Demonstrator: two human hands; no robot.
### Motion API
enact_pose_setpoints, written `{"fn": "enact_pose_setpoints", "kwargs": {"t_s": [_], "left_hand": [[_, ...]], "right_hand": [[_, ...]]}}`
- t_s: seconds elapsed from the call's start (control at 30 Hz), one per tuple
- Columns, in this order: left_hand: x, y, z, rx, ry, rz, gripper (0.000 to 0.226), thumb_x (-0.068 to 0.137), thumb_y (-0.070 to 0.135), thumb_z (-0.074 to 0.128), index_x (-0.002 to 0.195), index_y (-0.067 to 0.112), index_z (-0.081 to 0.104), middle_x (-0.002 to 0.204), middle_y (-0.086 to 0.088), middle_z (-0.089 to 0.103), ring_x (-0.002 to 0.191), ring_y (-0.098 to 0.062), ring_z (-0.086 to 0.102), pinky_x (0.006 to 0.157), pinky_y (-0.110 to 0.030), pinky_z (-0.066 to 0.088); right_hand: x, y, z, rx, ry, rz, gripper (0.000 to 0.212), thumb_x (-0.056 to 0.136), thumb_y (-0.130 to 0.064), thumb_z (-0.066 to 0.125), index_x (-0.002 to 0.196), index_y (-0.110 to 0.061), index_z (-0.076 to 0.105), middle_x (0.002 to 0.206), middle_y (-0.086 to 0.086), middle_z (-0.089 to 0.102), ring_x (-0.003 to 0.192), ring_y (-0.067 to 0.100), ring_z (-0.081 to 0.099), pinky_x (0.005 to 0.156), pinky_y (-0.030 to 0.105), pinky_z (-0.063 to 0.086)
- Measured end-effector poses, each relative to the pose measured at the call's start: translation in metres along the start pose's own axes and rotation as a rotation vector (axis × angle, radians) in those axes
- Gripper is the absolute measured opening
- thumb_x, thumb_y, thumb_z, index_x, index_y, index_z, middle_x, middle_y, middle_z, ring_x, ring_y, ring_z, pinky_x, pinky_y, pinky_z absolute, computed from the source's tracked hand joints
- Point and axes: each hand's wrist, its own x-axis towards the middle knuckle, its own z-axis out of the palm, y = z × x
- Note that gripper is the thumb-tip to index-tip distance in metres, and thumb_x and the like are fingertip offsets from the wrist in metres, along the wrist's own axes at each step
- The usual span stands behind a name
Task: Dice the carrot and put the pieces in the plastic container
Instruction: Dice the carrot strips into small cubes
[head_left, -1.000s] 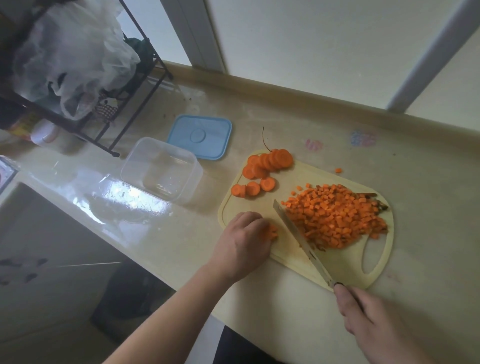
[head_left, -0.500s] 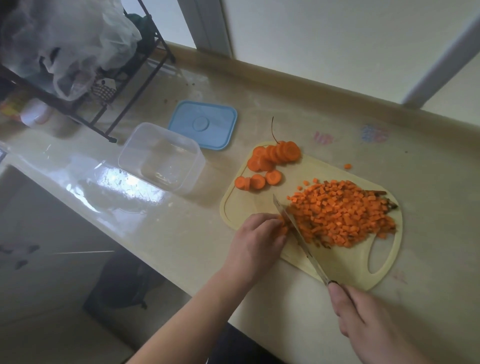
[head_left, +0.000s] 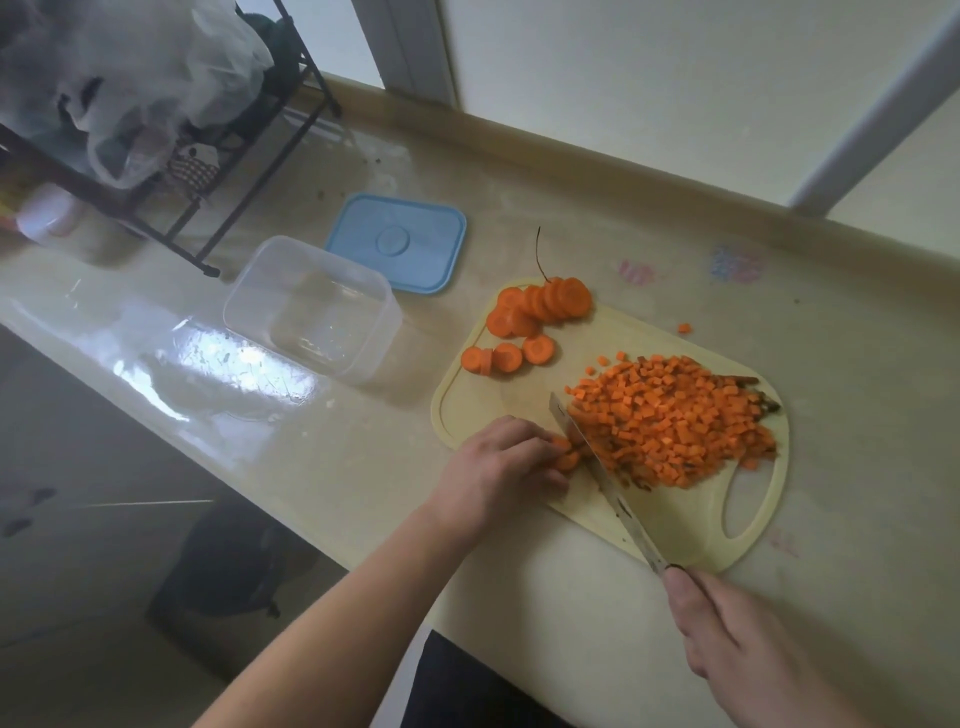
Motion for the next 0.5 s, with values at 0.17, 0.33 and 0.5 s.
{"fn": "enact_pose_setpoints", "kwargs": {"t_s": [0.17,0.33,0.5], "left_hand": [[0.001,-0.007,-0.004,0.016,-0.077,0.075,0.034,0.089,0.031,0.072,0.1,-0.001,0.075,0.102,-0.014,0.072,0.089,-0.029,0.068,0.077,-0.037,0.057],[0.001,-0.009,-0.014,0.039,-0.161,0.088,0.023,0.091,0.014,0.071,0.109,0.0,0.074,0.109,-0.015,0.072,0.095,-0.028,0.065,0.083,-0.032,0.053],[0.012,-0.007,-0.016,0.005,-0.198,0.055,0.018,0.087,0.017,0.073,0.096,0.002,0.076,0.096,-0.012,0.073,0.085,-0.03,0.07,0.076,-0.034,0.055]], "right_hand": [[0.0,0.001,0.0,-0.015,-0.002,-0.008,0.038,0.097,-0.036,0.043,0.065,-0.018,0.051,0.049,-0.008,0.053,0.05,0.004,0.051,0.058,0.019,0.039],[0.001,0.0,-0.002,-0.031,0.022,-0.025,0.04,0.096,-0.037,0.044,0.06,-0.019,0.048,0.051,-0.005,0.054,0.054,0.008,0.053,0.056,0.018,0.039],[-0.001,-0.002,0.001,-0.048,0.021,-0.017,0.039,0.097,-0.035,0.044,0.067,-0.011,0.053,0.052,-0.009,0.056,0.057,0.005,0.054,0.058,0.014,0.04]]}}
